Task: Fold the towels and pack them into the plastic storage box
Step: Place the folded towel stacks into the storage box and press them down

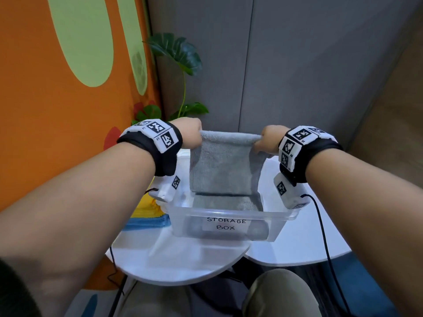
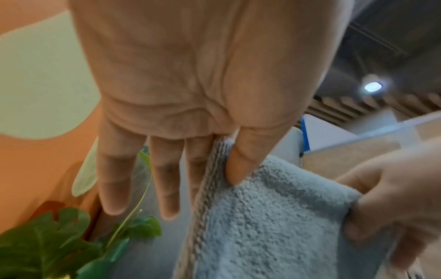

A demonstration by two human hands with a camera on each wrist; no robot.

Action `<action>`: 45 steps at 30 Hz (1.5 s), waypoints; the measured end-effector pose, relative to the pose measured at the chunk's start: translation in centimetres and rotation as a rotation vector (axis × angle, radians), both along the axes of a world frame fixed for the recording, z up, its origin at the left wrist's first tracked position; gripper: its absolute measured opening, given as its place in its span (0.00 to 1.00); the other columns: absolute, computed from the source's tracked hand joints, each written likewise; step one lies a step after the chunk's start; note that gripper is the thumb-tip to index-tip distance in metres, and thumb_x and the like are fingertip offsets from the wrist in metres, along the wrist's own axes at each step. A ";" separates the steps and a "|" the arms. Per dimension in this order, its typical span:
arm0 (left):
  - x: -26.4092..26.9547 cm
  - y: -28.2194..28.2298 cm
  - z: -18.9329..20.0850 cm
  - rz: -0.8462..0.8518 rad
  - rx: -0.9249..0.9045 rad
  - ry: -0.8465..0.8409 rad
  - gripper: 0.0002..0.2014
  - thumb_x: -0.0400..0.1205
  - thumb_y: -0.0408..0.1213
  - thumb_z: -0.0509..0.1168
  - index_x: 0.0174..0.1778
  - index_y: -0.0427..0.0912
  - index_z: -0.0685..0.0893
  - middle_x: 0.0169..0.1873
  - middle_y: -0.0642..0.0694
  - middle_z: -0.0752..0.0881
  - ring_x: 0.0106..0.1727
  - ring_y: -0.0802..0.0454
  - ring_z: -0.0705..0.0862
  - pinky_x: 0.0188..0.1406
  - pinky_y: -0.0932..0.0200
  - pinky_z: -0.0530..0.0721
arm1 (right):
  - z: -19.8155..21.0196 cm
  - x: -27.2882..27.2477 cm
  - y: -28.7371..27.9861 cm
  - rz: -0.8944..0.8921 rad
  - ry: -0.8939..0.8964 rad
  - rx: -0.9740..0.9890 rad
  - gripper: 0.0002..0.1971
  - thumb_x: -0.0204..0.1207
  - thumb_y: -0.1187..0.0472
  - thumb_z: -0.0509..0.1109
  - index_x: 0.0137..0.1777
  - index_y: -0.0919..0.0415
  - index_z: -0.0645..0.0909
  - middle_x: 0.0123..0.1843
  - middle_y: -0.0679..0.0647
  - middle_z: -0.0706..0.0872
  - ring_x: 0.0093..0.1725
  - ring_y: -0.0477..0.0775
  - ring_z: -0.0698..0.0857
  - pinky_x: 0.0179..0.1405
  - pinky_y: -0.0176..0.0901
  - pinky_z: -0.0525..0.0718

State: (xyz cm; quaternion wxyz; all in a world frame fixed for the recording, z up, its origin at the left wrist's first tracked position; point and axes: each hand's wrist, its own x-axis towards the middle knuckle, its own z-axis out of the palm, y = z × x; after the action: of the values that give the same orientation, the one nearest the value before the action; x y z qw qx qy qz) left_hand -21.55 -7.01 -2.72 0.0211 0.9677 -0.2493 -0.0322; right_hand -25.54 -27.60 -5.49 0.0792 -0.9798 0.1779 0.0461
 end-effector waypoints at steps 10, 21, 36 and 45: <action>0.4 1.1 0.4 0.113 -0.693 -0.153 0.10 0.85 0.33 0.58 0.55 0.41 0.61 0.36 0.45 0.74 0.33 0.49 0.75 0.27 0.56 0.69 | 0.9 -1.6 -0.3 -0.101 -0.266 0.162 0.13 0.67 0.59 0.78 0.51 0.62 0.85 0.42 0.56 0.85 0.41 0.57 0.82 0.29 0.38 0.74; 0.8 2.3 0.6 -0.038 -1.002 -0.209 0.16 0.80 0.26 0.60 0.35 0.52 0.67 0.27 0.52 0.73 0.29 0.53 0.69 0.29 0.61 0.69 | 0.6 -1.4 0.4 -0.262 -0.700 0.659 0.18 0.78 0.54 0.69 0.56 0.60 0.63 0.43 0.53 0.77 0.51 0.63 0.84 0.55 0.62 0.84; 0.1 2.4 0.6 -0.147 -0.708 -0.031 0.32 0.75 0.32 0.72 0.76 0.48 0.74 0.70 0.45 0.71 0.71 0.51 0.73 0.71 0.68 0.66 | 0.5 -1.3 0.9 -0.056 -0.601 0.594 0.16 0.81 0.64 0.59 0.62 0.47 0.80 0.58 0.51 0.84 0.50 0.55 0.84 0.54 0.47 0.85; -0.6 2.9 0.7 -0.056 -0.428 0.048 0.36 0.74 0.24 0.70 0.77 0.52 0.72 0.64 0.44 0.77 0.52 0.48 0.79 0.50 0.62 0.77 | 1.1 -2.1 0.9 -0.025 -0.225 0.444 0.36 0.71 0.65 0.76 0.79 0.55 0.67 0.71 0.55 0.78 0.66 0.59 0.79 0.64 0.47 0.78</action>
State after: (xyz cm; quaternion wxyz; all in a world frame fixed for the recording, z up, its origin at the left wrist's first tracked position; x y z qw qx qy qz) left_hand -22.20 -4.08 -2.01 0.2311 0.9328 -0.2765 -0.0021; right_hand -27.60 -26.69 -4.38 0.3121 -0.9352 0.1654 -0.0264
